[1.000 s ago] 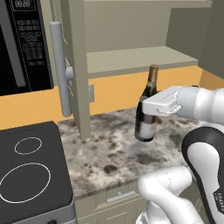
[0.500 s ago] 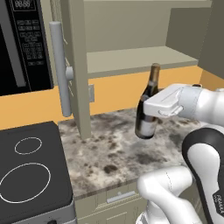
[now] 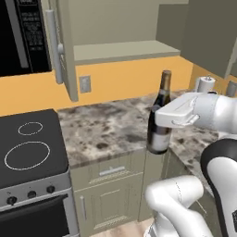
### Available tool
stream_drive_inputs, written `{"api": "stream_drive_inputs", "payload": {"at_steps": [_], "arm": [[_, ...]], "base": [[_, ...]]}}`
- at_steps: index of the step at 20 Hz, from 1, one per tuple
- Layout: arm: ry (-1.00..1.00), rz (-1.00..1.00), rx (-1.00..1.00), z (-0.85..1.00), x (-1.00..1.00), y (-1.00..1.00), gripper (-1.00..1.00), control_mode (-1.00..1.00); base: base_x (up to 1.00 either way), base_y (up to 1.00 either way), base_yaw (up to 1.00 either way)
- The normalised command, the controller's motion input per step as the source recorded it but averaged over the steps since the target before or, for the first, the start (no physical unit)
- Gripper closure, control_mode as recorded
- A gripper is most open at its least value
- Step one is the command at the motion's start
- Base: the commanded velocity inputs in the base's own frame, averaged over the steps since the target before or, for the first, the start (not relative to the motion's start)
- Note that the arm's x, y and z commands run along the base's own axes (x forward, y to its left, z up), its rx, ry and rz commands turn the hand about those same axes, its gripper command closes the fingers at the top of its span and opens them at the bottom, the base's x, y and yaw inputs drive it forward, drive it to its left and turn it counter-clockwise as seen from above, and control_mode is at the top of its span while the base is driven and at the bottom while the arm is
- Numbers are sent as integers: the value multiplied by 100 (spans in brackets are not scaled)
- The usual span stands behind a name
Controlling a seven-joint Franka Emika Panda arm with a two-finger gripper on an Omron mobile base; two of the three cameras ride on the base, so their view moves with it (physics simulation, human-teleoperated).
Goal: Open the cabinet directly in front. Then move the wine and the cup to the dining counter with the jar on it.
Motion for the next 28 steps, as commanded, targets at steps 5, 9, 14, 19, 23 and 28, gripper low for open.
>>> {"api": "stream_drive_inputs", "payload": {"at_steps": [5, 9, 14, 19, 23, 28], "arm": [[0, 0, 0, 0, 0, 0, 100, 100], [0, 0, 0, 0, 0, 0, 100, 100], [0, 0, 0, 0, 0, 0, 100, 100], [0, 0, 0, 0, 0, 0, 100, 100], [0, 0, 0, 0, 0, 0, 100, 100], [0, 0, 0, 0, 0, 0, 100, 100]], "base": [[-86, 62, 0], [-54, 100, 0], [-3, 100, 0], [21, 100, 0], [89, 100, 0], [60, 100, 0]]}}
